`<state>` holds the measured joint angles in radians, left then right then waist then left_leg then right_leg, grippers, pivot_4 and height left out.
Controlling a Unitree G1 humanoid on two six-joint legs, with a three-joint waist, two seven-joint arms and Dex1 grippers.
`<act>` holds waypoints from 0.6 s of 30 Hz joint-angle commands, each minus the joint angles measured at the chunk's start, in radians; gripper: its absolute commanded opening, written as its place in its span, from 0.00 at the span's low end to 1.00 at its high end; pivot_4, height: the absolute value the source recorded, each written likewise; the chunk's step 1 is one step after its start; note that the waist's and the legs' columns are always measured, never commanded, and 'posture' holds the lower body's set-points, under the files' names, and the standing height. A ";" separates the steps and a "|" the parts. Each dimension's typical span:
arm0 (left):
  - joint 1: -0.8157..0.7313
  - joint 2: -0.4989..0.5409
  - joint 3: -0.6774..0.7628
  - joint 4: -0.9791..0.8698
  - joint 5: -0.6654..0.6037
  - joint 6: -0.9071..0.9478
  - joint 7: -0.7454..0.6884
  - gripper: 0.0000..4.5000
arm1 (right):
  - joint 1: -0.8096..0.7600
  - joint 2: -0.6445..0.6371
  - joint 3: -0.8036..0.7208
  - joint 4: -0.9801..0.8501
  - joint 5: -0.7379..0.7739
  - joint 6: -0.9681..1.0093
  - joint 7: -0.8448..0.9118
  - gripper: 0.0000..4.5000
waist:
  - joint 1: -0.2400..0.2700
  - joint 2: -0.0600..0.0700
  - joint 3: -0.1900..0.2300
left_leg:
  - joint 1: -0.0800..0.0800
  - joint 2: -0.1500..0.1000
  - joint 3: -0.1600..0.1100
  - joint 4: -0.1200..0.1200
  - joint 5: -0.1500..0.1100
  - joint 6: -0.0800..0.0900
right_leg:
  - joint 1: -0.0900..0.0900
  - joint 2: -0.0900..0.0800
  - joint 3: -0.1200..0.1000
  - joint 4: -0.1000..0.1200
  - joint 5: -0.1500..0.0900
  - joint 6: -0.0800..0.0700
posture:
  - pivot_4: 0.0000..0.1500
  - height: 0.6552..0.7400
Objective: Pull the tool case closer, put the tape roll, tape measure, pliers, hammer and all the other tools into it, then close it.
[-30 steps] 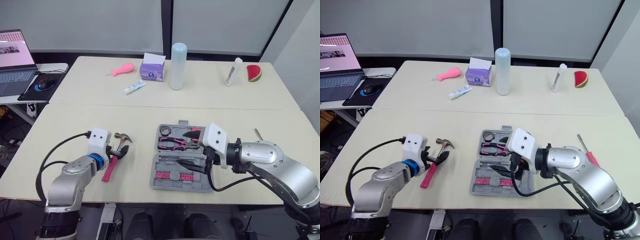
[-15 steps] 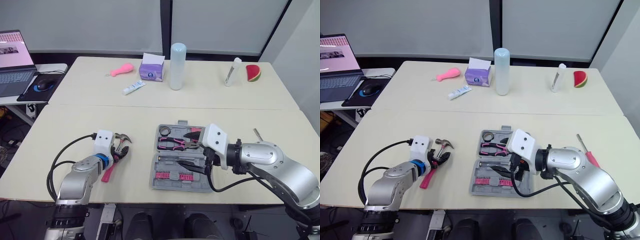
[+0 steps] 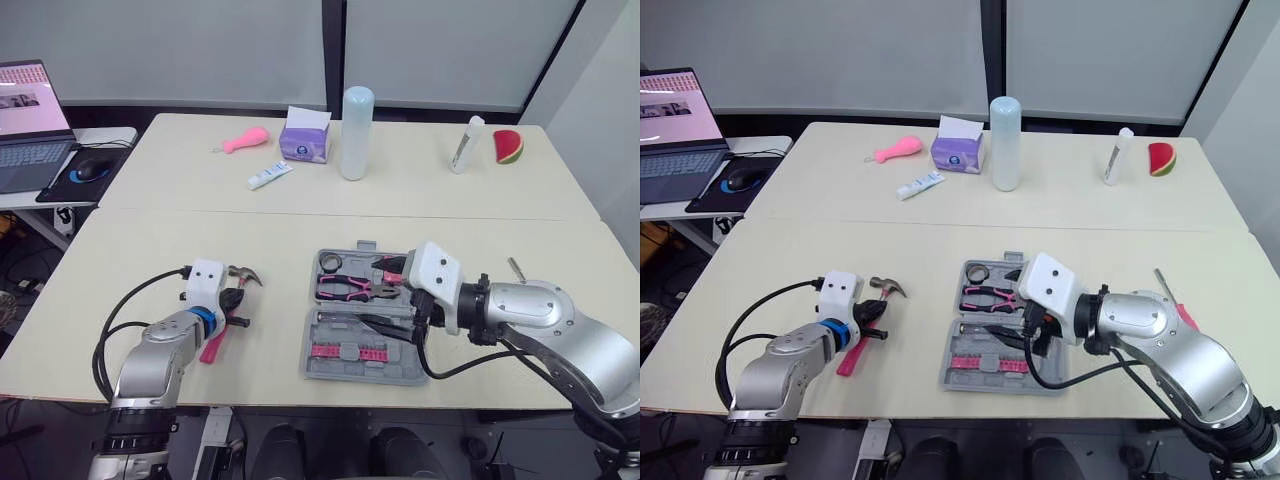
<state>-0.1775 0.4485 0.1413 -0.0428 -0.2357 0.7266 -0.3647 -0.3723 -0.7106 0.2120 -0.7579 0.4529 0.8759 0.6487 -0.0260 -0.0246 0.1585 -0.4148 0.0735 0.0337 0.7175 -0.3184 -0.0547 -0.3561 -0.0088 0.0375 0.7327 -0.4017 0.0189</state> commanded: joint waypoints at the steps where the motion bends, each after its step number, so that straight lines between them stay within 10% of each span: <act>1: 0.035 0.047 0.041 -0.073 -0.039 -0.002 -0.061 0.02 | 0.028 -0.027 -0.052 -0.051 -0.009 -0.044 0.005 1.00 | -0.001 0.000 0.000 | 0.000 0.000 0.000 0.000 0.000 0.000 | 0.000 0.000 0.000 0.000 0.000 0.000 | 1.00 0.62; 18: -0.068 0.330 -0.211 -0.331 -0.120 -0.225 -0.644 0.02 | 0.455 -0.251 -0.486 -0.132 0.145 -0.184 0.275 1.00 | 0.024 0.000 0.001 | 0.000 -0.007 -0.004 -0.001 0.000 0.000 | 0.006 0.000 0.002 -0.007 0.000 0.000 | 1.00 0.62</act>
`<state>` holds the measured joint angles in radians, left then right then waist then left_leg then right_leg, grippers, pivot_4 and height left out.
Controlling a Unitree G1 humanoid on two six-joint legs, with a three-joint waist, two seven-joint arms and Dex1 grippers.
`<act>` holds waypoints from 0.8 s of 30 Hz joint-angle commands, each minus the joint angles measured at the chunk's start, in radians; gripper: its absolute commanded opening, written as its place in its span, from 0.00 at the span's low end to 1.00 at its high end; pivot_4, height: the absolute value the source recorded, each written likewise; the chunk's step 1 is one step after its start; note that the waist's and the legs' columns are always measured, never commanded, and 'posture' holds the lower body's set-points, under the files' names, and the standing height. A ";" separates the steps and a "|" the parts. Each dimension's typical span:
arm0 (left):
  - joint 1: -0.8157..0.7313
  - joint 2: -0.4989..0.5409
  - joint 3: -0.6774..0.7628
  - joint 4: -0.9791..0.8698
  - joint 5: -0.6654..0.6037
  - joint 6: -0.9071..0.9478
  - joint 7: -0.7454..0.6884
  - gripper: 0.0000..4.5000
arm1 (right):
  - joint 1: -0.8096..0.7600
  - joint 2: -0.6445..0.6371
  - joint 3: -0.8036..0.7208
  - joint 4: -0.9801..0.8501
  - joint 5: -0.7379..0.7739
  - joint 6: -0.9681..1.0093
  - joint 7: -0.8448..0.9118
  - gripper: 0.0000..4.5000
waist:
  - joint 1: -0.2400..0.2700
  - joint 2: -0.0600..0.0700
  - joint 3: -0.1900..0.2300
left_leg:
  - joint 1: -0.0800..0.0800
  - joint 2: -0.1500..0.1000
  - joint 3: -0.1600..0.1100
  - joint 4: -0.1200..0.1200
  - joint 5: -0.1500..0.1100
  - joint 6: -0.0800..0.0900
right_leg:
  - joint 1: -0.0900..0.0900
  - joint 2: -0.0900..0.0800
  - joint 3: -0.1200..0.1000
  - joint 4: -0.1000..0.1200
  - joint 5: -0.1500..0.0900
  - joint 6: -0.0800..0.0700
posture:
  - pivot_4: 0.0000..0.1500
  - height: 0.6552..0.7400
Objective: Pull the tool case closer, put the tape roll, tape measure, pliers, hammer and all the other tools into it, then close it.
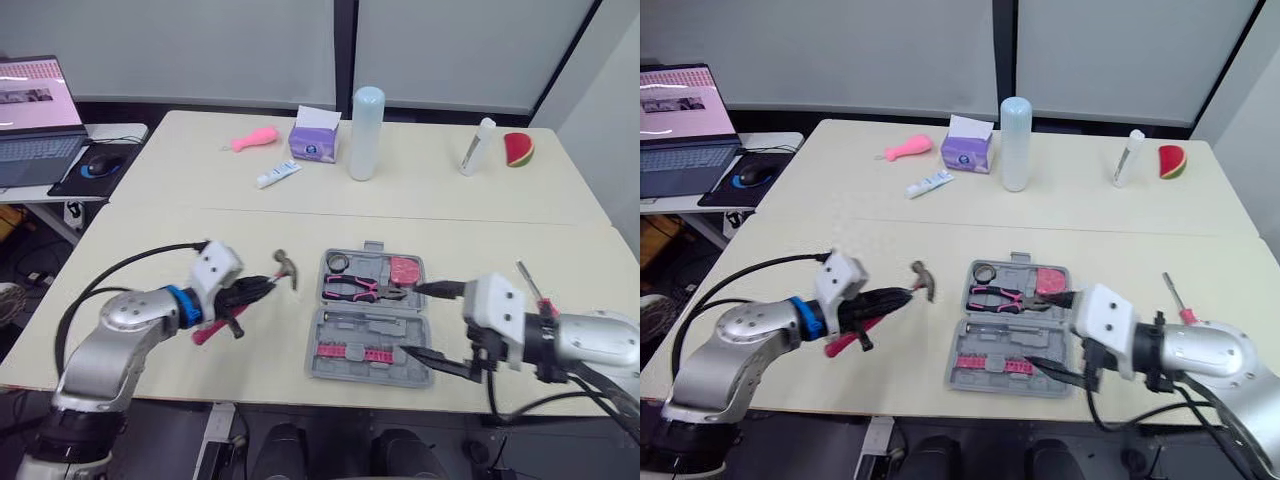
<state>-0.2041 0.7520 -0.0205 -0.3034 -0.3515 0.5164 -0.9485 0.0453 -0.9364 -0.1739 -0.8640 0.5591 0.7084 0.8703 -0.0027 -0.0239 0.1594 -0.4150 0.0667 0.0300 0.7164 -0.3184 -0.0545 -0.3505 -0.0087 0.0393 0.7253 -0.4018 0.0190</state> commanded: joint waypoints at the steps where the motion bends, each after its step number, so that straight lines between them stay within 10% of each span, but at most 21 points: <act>1: -0.059 0.039 -0.081 -0.082 0.002 -0.019 -0.091 0.02 | 0.066 -0.039 -0.131 -0.024 0.043 -0.021 0.073 1.00 | 0.000 0.000 0.000 | 0.000 -0.001 0.000 0.000 0.000 0.000 | 0.000 0.000 0.000 0.000 0.000 0.000 | 1.00 0.62; 24: -0.451 -0.310 -0.649 0.075 0.325 0.131 -0.045 0.02 | 0.252 -0.117 -0.266 -0.004 0.000 -0.044 0.162 1.00 | 0.004 0.000 0.000 | 0.000 -0.005 -0.007 0.000 0.001 0.002 | 0.010 0.008 0.003 -0.008 0.000 0.000 | 1.00 0.62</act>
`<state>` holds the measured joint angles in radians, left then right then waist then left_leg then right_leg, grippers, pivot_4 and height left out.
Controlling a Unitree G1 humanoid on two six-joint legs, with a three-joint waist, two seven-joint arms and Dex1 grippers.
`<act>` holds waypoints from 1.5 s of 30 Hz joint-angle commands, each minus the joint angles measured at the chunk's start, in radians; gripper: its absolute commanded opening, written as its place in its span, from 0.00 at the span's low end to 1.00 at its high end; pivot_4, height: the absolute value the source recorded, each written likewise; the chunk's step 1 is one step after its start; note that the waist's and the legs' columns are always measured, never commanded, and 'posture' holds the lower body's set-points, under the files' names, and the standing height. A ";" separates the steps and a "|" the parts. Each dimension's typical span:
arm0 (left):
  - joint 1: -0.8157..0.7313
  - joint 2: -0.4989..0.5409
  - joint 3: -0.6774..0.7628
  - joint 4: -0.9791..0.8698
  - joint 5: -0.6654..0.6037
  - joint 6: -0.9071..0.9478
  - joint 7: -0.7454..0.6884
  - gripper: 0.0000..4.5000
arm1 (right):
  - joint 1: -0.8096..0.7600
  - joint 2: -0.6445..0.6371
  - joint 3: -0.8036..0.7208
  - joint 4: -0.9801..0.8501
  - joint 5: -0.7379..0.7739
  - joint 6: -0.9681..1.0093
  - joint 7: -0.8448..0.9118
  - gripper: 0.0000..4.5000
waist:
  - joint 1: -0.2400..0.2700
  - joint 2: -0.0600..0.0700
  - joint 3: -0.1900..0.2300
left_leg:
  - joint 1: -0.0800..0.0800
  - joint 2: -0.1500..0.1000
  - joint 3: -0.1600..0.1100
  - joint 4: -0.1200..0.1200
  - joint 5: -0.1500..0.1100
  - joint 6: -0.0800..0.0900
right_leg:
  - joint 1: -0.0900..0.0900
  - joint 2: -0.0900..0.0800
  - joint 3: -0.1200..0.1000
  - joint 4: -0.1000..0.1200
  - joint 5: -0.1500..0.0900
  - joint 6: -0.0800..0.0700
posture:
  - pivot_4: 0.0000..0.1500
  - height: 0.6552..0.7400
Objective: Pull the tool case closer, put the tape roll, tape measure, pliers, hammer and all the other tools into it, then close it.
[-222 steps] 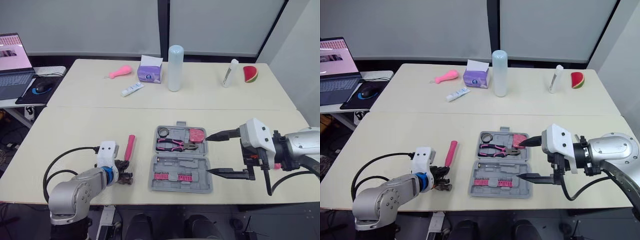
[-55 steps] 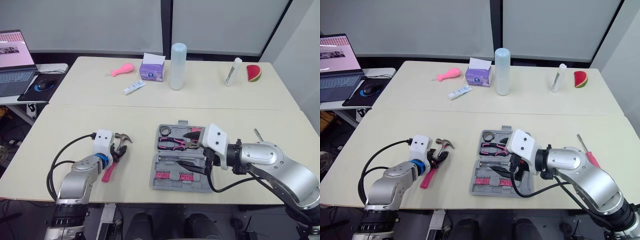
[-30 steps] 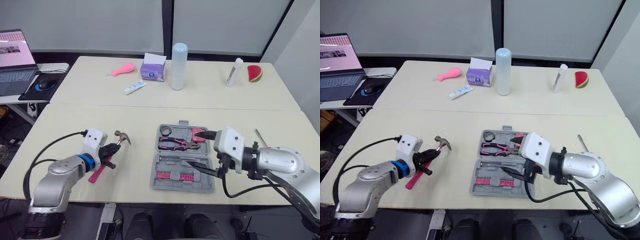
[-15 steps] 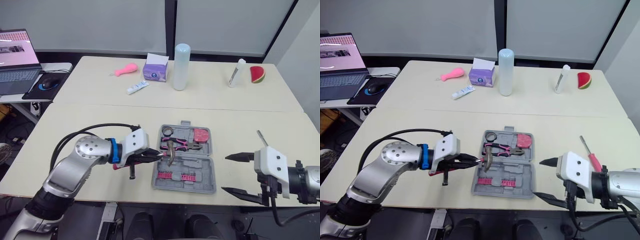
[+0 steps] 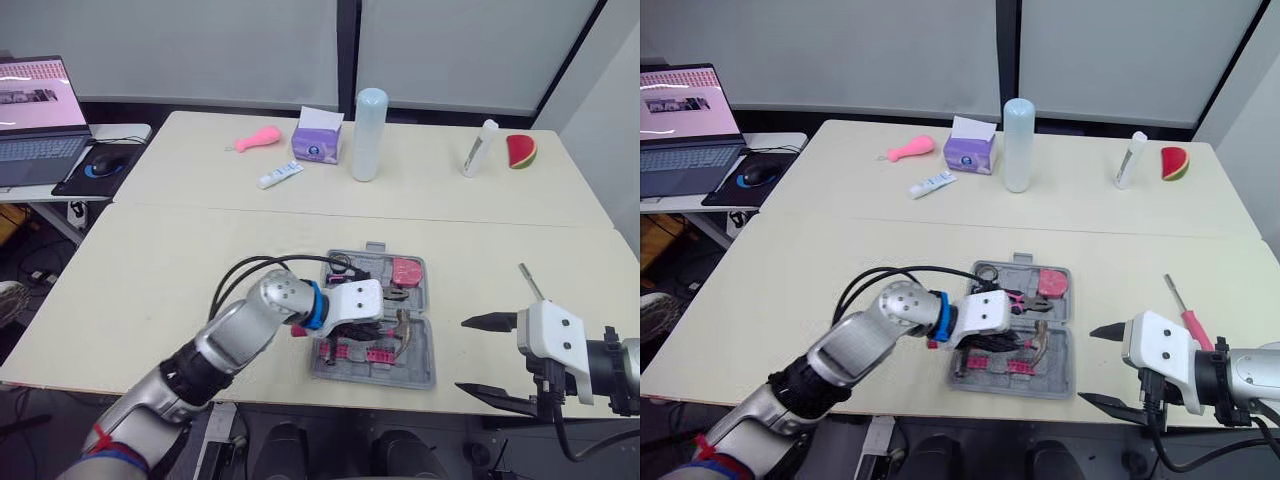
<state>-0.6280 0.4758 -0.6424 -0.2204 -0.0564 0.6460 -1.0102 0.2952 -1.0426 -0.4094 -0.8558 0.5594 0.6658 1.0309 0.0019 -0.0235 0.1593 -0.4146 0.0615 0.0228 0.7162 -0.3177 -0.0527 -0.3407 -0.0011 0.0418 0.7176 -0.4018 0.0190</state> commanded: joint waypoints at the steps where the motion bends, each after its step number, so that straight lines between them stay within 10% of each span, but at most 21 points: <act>1: -0.034 -0.044 -0.043 -0.002 0.043 -0.005 0.015 0.02 | 0.006 -0.011 -0.033 -0.014 0.000 0.000 0.001 1.00 | 0.000 0.000 0.000 | 0.000 0.000 0.000 0.000 0.000 0.000 | 0.000 0.000 0.000 0.000 0.000 0.000 | 1.00 0.62; 45: -0.059 -0.193 -0.108 0.199 0.174 -0.031 0.001 0.09 | 0.026 -0.015 -0.074 -0.075 0.027 0.079 -0.031 1.00 | 0.005 0.001 0.000 | -0.001 -0.001 -0.007 0.000 0.001 0.001 | 0.004 0.001 -0.001 -0.002 0.000 0.000 | 1.00 0.62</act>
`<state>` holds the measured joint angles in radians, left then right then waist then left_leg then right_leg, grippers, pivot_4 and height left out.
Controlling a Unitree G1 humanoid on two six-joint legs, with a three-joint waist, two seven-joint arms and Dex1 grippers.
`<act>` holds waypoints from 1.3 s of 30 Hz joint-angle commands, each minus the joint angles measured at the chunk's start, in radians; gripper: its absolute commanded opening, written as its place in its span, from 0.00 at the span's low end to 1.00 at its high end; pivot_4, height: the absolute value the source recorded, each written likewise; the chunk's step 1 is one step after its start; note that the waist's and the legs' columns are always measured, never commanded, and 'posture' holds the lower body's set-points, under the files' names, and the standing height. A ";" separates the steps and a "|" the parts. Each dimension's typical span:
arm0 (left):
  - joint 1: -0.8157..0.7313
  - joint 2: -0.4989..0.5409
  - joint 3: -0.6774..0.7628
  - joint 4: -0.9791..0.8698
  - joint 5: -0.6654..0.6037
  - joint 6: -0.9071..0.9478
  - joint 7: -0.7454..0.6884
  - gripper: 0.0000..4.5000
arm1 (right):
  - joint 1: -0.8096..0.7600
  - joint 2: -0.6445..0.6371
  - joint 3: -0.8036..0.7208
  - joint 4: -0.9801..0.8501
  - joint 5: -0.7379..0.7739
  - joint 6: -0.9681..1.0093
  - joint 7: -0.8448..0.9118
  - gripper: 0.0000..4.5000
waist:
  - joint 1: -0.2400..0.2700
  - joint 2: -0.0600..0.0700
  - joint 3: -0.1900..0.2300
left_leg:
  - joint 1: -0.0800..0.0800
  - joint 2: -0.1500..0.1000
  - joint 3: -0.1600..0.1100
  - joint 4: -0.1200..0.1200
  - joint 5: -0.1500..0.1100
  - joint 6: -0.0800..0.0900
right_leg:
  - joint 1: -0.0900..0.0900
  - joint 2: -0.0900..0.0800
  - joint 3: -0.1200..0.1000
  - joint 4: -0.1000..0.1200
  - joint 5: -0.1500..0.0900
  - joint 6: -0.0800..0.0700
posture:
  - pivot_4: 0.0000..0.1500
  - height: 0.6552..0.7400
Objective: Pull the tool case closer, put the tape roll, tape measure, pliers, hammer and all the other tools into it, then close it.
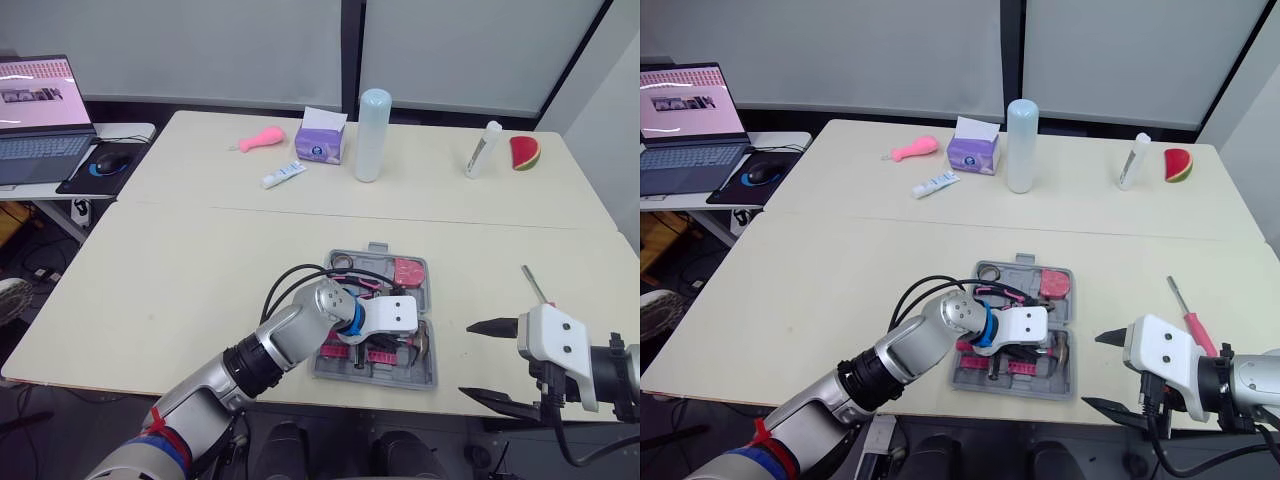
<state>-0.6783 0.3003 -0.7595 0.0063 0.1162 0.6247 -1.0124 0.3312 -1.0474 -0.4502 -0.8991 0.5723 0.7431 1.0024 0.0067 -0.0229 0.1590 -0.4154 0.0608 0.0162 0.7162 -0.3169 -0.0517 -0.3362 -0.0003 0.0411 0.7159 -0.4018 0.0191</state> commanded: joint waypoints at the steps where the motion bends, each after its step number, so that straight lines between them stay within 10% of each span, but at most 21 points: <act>1: -0.008 -0.018 0.009 -0.029 0.002 -0.008 0.003 0.18 | -0.011 -0.009 -0.033 -0.033 0.015 0.003 -0.005 1.00 | 0.000 0.000 0.000 | 0.000 0.000 0.000 0.000 0.000 0.000 | 0.000 0.000 0.000 0.000 0.000 0.000 | 1.00 0.62; 13: -0.008 -0.021 0.139 -0.148 -0.102 0.064 -0.019 0.95 | -0.029 -0.002 -0.039 -0.043 0.034 0.020 -0.021 1.00 | 0.001 0.000 0.000 | 0.000 0.000 0.000 0.000 0.000 0.000 | 0.000 0.000 0.000 0.000 0.000 0.000 | 1.00 0.62; 19: 0.019 0.128 0.233 -0.105 -0.185 -0.241 -0.169 0.99 | -0.044 0.005 -0.033 -0.043 0.051 0.025 -0.043 1.00 | -0.001 0.001 -0.001 | 0.001 0.000 0.000 0.000 0.000 0.000 | 0.001 0.001 0.000 0.000 0.000 0.000 | 1.00 0.62; 34: 0.043 0.169 0.188 0.065 -0.100 -0.409 -0.228 0.01 | -0.034 0.015 -0.023 -0.046 0.048 0.010 -0.065 1.00 | 0.003 0.001 -0.001 | 0.000 0.000 -0.003 0.000 0.000 0.000 | 0.001 0.000 0.000 -0.001 0.000 0.000 | 1.00 0.62; 39: 0.046 0.142 0.163 0.135 -0.049 -0.434 -0.205 0.01 | -0.027 0.016 -0.027 -0.046 0.048 0.005 -0.064 1.00 | 0.004 0.001 -0.001 | 0.000 0.000 -0.003 0.000 0.000 0.000 | 0.001 0.000 0.000 0.000 0.000 0.000 | 1.00 0.62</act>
<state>-0.6323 0.4515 -0.5872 0.1348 0.0480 0.2132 -1.2289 0.3030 -1.0365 -0.4501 -0.9192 0.6141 0.7685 0.9369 0.0103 -0.0215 0.1582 -0.4154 0.0610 0.0131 0.7165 -0.3167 -0.0515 -0.3353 0.0001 0.0411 0.7155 -0.4019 0.0192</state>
